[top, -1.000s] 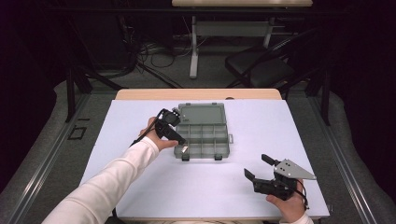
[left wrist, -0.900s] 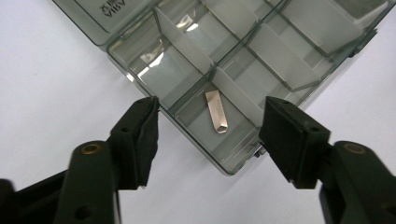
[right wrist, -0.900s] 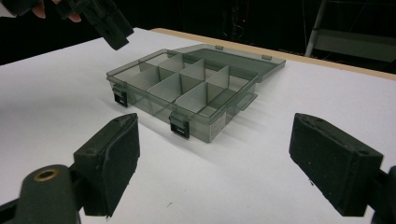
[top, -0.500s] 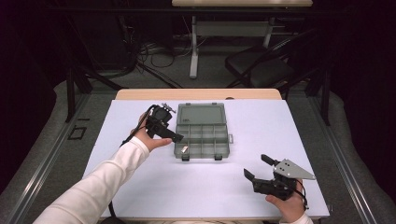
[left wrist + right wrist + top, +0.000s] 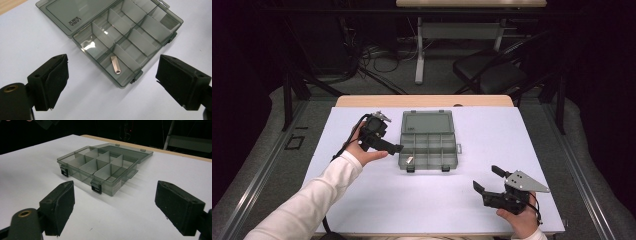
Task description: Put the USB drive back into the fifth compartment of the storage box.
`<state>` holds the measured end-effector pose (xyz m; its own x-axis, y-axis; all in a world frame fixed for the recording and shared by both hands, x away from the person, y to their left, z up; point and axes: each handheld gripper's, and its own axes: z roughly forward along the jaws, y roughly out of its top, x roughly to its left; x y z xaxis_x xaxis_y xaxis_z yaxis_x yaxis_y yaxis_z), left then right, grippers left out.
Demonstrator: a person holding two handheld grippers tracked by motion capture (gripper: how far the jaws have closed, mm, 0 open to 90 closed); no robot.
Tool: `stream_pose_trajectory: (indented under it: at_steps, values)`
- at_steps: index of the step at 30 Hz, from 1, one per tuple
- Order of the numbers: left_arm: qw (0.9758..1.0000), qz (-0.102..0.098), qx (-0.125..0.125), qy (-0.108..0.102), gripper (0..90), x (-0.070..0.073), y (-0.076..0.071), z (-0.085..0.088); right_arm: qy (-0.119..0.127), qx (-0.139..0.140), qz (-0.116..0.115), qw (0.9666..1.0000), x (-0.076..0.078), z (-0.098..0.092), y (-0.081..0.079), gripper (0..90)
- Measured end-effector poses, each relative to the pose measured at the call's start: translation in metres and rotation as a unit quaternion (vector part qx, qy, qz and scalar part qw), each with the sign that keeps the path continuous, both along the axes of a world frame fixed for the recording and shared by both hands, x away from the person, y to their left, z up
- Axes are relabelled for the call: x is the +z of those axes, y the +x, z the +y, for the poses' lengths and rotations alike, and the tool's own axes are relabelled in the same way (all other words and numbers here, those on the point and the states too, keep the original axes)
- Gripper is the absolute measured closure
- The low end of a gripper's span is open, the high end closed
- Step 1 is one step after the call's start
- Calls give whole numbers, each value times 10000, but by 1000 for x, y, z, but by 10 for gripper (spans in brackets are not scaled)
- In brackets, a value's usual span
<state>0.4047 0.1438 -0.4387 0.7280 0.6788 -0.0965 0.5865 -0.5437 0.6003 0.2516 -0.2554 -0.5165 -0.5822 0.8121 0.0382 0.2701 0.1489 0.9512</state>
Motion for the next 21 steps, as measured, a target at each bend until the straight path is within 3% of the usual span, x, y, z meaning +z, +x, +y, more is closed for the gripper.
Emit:
stream_pose_trajectory:
  at_steps: [9, 21]
  values:
    - [9991, -296, -65, -292, 11, -1, -16, 18, -31, 8, 19, 10000, 0, 1, 0, 161]
    - [9963, -575, -75, -632, 4, -8, -36, 38, -41, 7, 25, 10000, -1, 1, 0, 161]
